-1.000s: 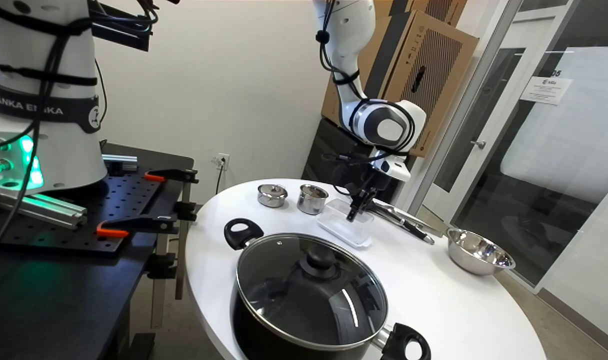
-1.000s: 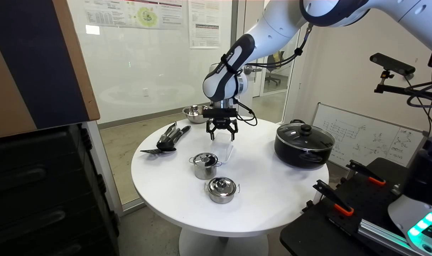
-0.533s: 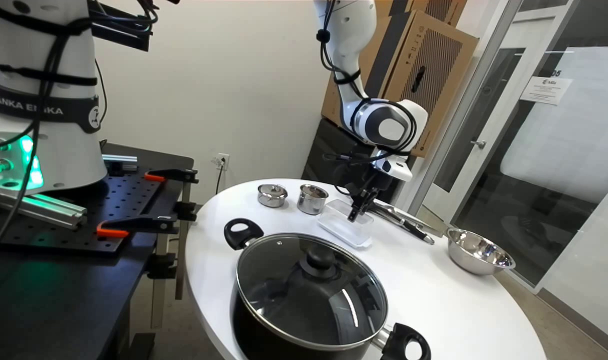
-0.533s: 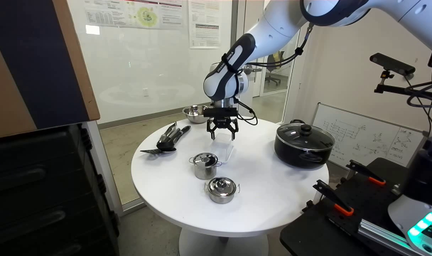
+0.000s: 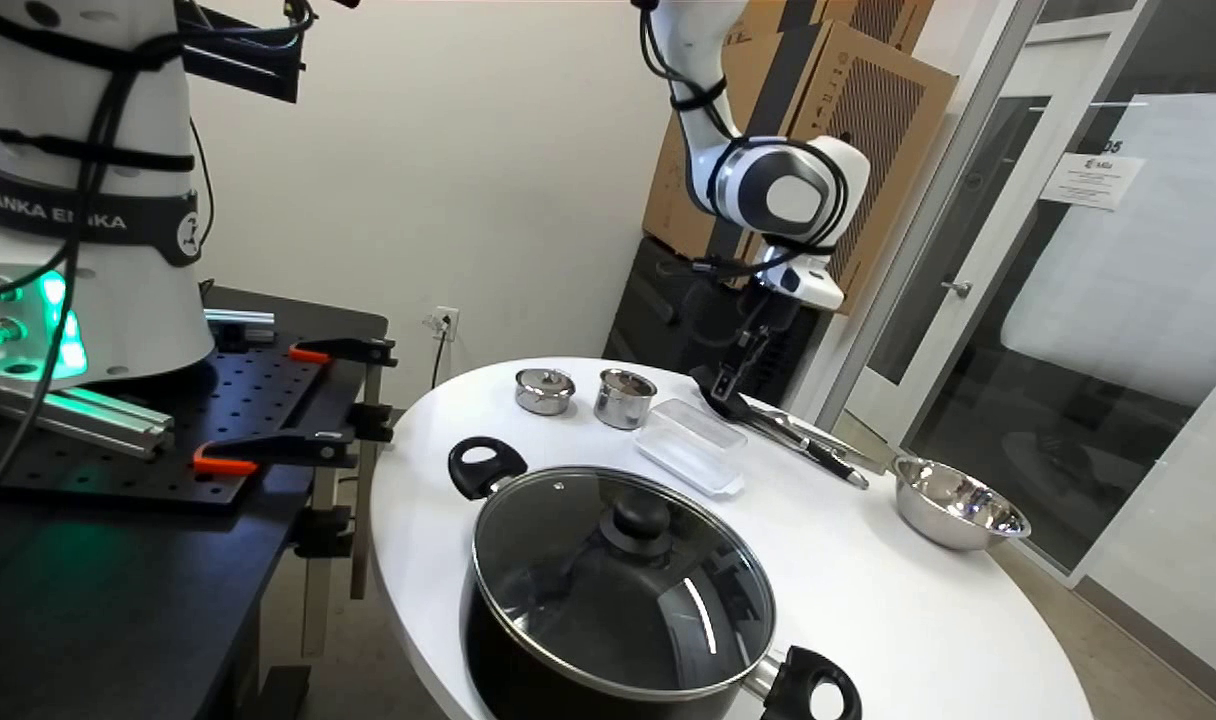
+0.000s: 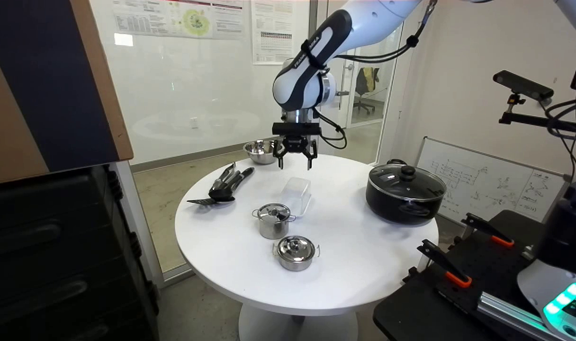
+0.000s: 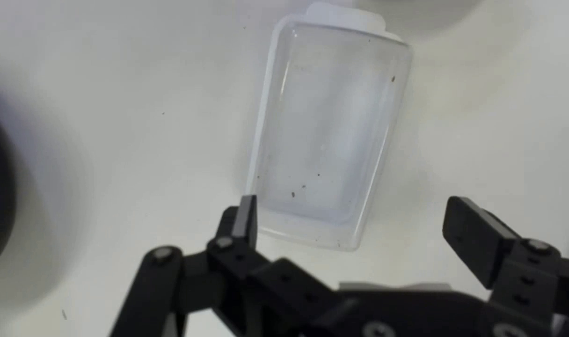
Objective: Move the clear bowl on the top of the white lid
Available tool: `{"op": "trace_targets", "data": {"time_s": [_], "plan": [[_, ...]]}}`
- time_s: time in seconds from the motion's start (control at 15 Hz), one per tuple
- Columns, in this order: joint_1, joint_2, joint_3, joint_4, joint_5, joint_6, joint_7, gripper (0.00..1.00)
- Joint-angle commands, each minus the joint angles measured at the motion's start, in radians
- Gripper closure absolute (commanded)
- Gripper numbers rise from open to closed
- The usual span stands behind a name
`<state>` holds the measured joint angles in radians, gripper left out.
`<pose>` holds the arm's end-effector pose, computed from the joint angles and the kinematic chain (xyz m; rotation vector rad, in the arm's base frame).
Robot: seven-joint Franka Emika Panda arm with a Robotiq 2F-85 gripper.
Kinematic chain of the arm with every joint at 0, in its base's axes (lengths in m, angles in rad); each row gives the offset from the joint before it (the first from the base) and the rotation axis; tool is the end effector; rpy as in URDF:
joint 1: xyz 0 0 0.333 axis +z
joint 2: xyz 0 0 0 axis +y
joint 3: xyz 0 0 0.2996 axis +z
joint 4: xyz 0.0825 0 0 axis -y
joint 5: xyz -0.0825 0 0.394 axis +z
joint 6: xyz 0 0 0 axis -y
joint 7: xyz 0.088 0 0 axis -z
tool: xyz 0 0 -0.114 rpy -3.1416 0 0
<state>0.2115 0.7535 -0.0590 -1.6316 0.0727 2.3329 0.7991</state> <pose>0.6691 0.1078 0.1474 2.9463 -1.0475 -0.0775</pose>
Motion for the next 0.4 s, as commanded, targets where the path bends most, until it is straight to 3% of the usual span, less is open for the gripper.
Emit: {"op": "trace_targets", "data": {"time_s": [0.0, 0.27, 0.33], "plan": [[-0.031, -0.197, 0.029, -0.216, 0.008, 0.061, -0.113, 0.0], [-0.043, -0.334, 0.027, -0.386, 0.023, 0.18, -0.147, 0.0], [-0.026, -0.235, 0.013, -0.249, 0.001, 0.109, -0.106, 0.0]]}}
